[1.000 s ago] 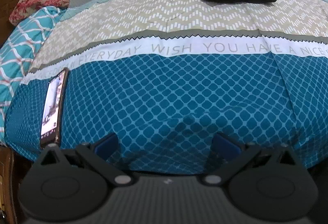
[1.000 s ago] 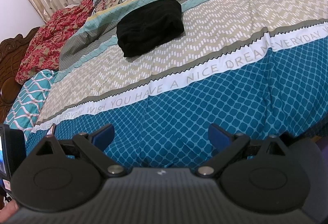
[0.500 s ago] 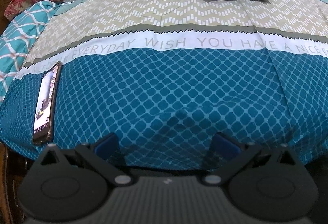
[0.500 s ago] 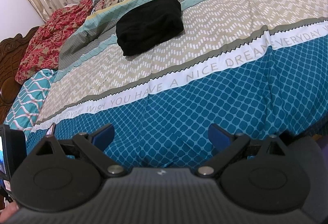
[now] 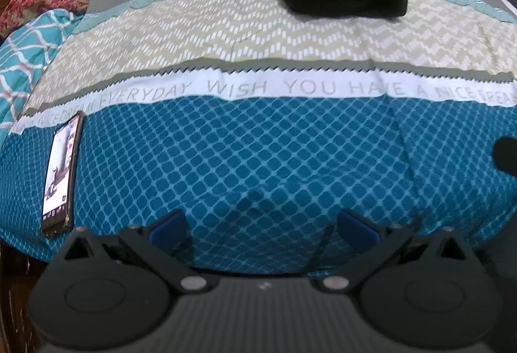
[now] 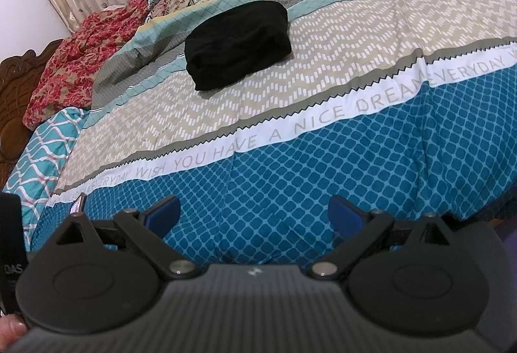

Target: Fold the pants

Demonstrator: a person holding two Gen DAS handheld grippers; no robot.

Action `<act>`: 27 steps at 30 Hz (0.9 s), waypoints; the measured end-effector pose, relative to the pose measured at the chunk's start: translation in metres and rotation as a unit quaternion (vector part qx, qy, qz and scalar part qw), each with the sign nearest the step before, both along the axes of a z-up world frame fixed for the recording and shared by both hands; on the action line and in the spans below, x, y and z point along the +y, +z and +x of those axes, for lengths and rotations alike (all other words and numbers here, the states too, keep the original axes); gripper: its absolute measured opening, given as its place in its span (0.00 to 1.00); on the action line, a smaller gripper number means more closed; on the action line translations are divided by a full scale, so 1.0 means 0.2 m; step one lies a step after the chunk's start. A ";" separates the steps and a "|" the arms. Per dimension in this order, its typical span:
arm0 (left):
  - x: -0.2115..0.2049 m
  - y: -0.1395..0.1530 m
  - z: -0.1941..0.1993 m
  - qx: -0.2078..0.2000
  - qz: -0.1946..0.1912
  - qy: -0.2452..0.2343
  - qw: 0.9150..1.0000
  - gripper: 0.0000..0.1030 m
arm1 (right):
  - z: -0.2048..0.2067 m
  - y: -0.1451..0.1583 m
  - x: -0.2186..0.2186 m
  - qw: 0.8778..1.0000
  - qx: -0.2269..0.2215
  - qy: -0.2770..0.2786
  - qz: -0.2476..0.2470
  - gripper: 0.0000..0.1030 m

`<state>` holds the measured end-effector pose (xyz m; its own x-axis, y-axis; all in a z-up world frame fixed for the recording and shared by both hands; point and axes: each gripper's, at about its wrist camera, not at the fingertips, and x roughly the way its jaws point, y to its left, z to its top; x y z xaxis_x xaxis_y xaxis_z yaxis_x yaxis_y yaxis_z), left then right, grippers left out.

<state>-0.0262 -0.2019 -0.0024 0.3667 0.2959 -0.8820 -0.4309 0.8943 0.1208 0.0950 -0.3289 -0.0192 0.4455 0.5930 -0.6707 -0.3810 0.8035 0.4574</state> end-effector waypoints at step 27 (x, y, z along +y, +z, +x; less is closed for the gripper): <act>-0.02 0.03 0.00 -0.010 0.021 -0.005 1.000 1.00 | -0.01 0.01 0.01 1.000 -0.008 0.012 -0.003 0.97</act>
